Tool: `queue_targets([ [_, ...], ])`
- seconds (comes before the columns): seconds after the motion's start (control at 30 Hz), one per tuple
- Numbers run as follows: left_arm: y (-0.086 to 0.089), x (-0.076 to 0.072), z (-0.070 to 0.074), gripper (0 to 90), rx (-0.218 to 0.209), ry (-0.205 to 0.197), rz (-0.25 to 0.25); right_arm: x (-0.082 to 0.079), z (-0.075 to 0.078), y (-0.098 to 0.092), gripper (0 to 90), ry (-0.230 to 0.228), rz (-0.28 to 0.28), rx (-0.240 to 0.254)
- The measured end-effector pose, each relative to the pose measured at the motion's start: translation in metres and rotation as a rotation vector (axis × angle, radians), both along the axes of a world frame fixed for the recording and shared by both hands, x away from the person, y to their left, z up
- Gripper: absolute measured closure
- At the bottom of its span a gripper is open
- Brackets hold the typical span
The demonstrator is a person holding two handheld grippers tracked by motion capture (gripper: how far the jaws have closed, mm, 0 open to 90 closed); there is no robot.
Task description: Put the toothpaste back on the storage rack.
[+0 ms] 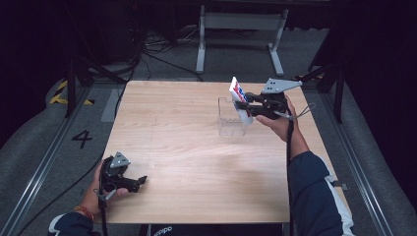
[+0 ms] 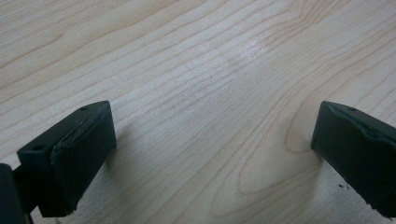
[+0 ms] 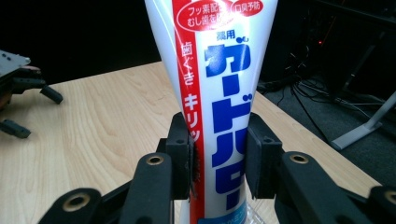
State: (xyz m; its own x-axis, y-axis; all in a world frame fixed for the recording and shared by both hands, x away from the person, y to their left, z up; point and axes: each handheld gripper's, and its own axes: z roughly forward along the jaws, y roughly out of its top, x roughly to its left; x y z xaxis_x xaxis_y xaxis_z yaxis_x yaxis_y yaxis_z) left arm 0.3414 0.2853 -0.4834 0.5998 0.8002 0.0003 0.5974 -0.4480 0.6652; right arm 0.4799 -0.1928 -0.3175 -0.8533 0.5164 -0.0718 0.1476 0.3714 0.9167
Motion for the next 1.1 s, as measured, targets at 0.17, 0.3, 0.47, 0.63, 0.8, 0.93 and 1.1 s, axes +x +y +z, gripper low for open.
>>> queue_targets([
  [0.17,0.000,0.000,0.000,0.4,0.003,0.003,-0.001,0.008,-0.001,0.004,67.5,0.004,-0.009,0.015],
  [0.3,0.000,0.000,0.000,0.4,0.003,0.003,-0.002,0.014,-0.005,0.006,67.5,0.011,-0.017,0.016],
  [0.47,0.000,0.000,0.001,0.4,0.005,0.006,-0.002,0.021,-0.009,0.008,67.5,0.012,-0.028,0.018],
  [0.63,0.000,0.000,0.001,0.4,0.002,0.005,-0.001,0.030,-0.016,0.008,67.6,0.020,-0.043,0.034],
  [0.8,0.000,0.000,0.000,0.4,-0.002,0.000,0.001,0.036,-0.023,0.009,67.5,0.029,-0.054,0.032],
  [0.93,0.000,0.000,0.000,0.4,-0.002,0.000,0.001,0.039,-0.031,0.007,67.5,0.043,-0.068,0.045],
  [1.1,0.000,0.000,0.000,0.4,-0.002,0.000,0.001,0.041,-0.041,0.006,67.6,0.053,-0.075,0.049],
])
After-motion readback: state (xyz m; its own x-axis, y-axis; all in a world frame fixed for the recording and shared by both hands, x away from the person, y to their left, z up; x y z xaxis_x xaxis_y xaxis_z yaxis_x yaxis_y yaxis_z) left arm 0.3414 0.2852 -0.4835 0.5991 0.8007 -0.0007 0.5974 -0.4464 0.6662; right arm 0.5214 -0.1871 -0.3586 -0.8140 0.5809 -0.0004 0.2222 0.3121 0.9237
